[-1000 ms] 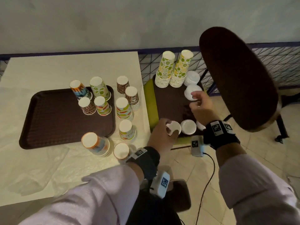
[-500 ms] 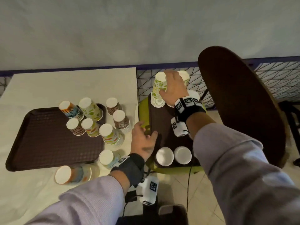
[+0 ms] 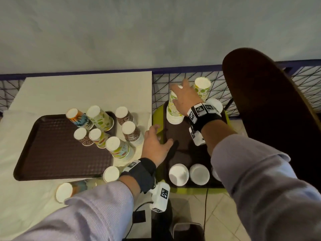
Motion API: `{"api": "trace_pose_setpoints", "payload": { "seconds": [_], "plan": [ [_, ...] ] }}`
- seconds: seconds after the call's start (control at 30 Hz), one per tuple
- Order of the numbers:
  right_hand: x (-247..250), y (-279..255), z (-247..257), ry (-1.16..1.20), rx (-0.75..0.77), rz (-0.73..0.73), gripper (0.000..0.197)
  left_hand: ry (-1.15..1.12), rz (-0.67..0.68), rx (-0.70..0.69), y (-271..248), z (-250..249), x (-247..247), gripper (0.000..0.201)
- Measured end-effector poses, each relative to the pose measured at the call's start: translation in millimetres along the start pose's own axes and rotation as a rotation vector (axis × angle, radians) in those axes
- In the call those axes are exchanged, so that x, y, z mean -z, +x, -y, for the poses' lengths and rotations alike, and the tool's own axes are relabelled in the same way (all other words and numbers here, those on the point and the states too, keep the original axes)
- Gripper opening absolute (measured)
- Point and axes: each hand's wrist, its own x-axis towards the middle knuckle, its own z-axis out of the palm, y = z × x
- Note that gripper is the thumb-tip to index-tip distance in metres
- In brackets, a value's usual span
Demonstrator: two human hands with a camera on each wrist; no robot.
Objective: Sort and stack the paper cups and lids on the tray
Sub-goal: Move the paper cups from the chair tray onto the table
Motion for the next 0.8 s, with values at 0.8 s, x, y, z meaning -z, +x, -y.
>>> {"api": "trace_pose_setpoints", "payload": {
  "seconds": [0.8],
  "plan": [
    [-18.6, -149.3, -19.5, 0.444, -0.106, -0.276, 0.05, 0.225, 0.284, -0.025, 38.5, -0.9, -56.4, 0.112]
  ]
}}
